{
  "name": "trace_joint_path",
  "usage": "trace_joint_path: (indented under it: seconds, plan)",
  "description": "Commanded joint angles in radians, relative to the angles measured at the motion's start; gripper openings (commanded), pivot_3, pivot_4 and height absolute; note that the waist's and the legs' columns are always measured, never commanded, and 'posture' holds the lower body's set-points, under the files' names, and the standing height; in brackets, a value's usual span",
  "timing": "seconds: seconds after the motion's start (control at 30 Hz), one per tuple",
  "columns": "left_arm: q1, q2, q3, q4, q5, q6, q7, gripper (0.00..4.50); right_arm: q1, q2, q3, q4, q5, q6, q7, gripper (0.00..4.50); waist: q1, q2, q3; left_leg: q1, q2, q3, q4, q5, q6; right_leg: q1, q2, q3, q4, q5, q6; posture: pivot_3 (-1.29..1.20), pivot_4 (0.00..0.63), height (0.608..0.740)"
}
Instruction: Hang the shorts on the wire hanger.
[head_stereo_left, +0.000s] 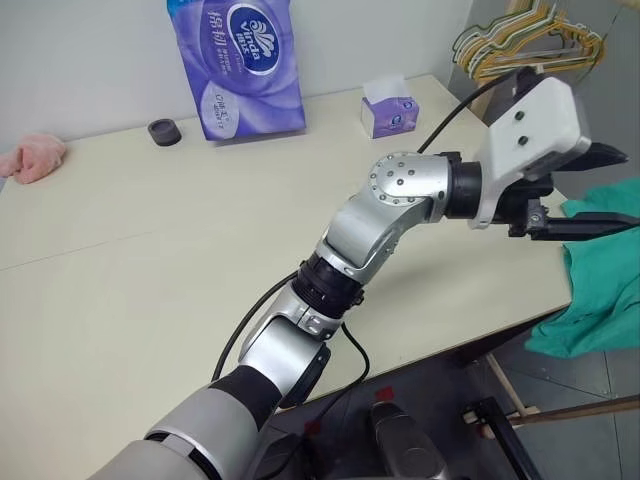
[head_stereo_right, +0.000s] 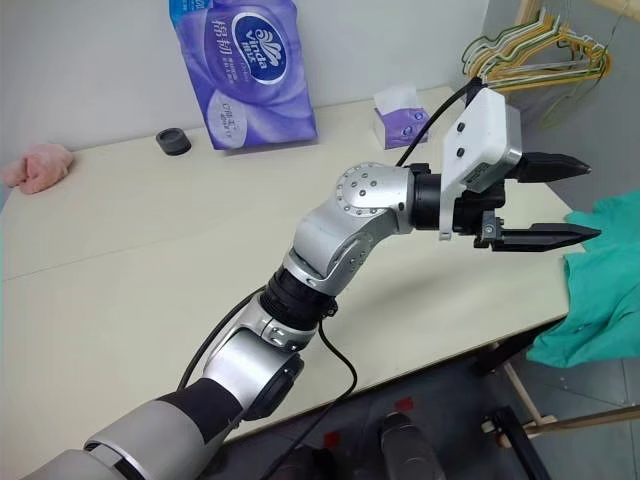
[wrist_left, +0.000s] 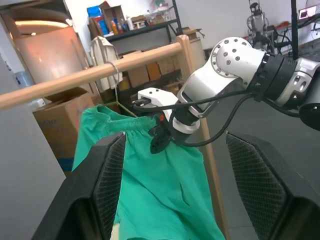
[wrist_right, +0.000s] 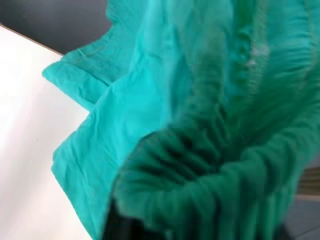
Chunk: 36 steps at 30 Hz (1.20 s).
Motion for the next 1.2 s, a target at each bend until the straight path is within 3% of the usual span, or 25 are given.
trace_joint_path:
  seconds: [0.03, 0.2, 0.43, 0.53, 0.7, 0.93, 0.97, 1.07, 1.2]
  plan:
    - [-0.035, -0.023, 0.008, 0.002, 0.005, -0.039, 0.002, 3.37, -0.039, 0.014, -0.101, -0.108, -0.014, 0.040, -0.066, 2.44, 0.000, 0.000, 0.000, 0.000, 0.000, 0.000, 0.000, 0.000, 0.000, 0.000, 0.000, 0.000, 0.000, 0.000, 0.000, -0.34, 0.205, 0.740]
    - [-0.041, -0.027, 0.007, 0.019, 0.005, -0.059, -0.003, 3.37, -0.098, 0.085, -0.202, -0.302, 0.024, 0.130, -0.258, 4.13, 0.000, 0.000, 0.000, 0.000, 0.000, 0.000, 0.000, 0.000, 0.000, 0.000, 0.000, 0.000, 0.000, 0.000, 0.000, -0.35, 0.198, 0.740]
    - [-0.044, -0.017, 0.008, 0.044, 0.013, -0.088, -0.012, 3.37, -0.199, 0.171, -0.215, -0.590, 0.008, 0.193, -0.490, 4.13, -0.003, 0.003, -0.002, -0.002, 0.000, -0.001, 0.000, 0.000, 0.000, -0.002, 0.000, 0.001, 0.000, 0.000, 0.000, -0.37, 0.180, 0.740]
    - [-0.044, -0.009, 0.007, 0.057, 0.024, -0.103, -0.014, 3.37, -0.236, 0.184, -0.170, -0.668, -0.032, 0.196, -0.501, 4.13, -0.002, 0.005, -0.003, -0.002, 0.000, 0.000, 0.000, 0.000, 0.000, -0.002, 0.000, 0.001, 0.001, 0.000, 0.000, -0.36, 0.172, 0.740]
    - [-0.031, 0.006, 0.008, 0.050, 0.036, -0.104, -0.015, 3.37, -0.155, 0.069, -0.086, -0.727, -0.240, 0.132, -0.372, 4.13, 0.001, 0.009, -0.005, -0.003, 0.000, -0.001, 0.000, 0.000, 0.000, -0.003, 0.000, 0.001, 0.000, 0.000, 0.000, -0.34, 0.166, 0.740]
    - [-0.016, 0.025, 0.013, 0.039, 0.039, -0.090, -0.002, 3.37, -0.171, 0.043, 0.006, -0.765, -0.374, 0.010, -0.144, 4.13, 0.000, 0.011, -0.006, -0.005, 0.000, 0.000, 0.000, 0.000, 0.000, -0.005, 0.000, 0.000, 0.001, 0.000, 0.001, -0.33, 0.164, 0.740]
    - [-0.007, 0.035, 0.020, 0.036, 0.039, -0.082, 0.006, 3.37, -0.185, 0.022, 0.070, -0.792, -0.383, -0.038, -0.068, 4.13, 0.000, 0.011, -0.007, -0.005, 0.000, 0.000, 0.000, 0.000, 0.000, -0.005, 0.000, 0.000, 0.001, 0.000, 0.001, -0.33, 0.163, 0.740]
    - [0.048, 0.095, 0.053, 0.011, 0.049, -0.035, 0.059, 3.37, -0.230, 0.129, 0.209, -0.863, -0.302, -0.077, 0.072, 4.13, -0.013, 0.011, -0.007, -0.002, 0.001, 0.001, 0.000, 0.000, 0.000, -0.005, 0.000, 0.001, 0.003, 0.000, 0.001, -0.31, 0.160, 0.740]
    - [0.138, 0.204, 0.065, -0.049, 0.089, 0.029, 0.117, 3.37, -0.192, 0.252, 0.276, -0.923, -0.299, -0.102, 0.170, 4.13, -0.020, 0.009, -0.007, 0.001, 0.003, -0.004, 0.001, 0.000, -0.001, -0.002, 0.002, 0.000, 0.006, 0.001, 0.002, -0.30, 0.156, 0.740]
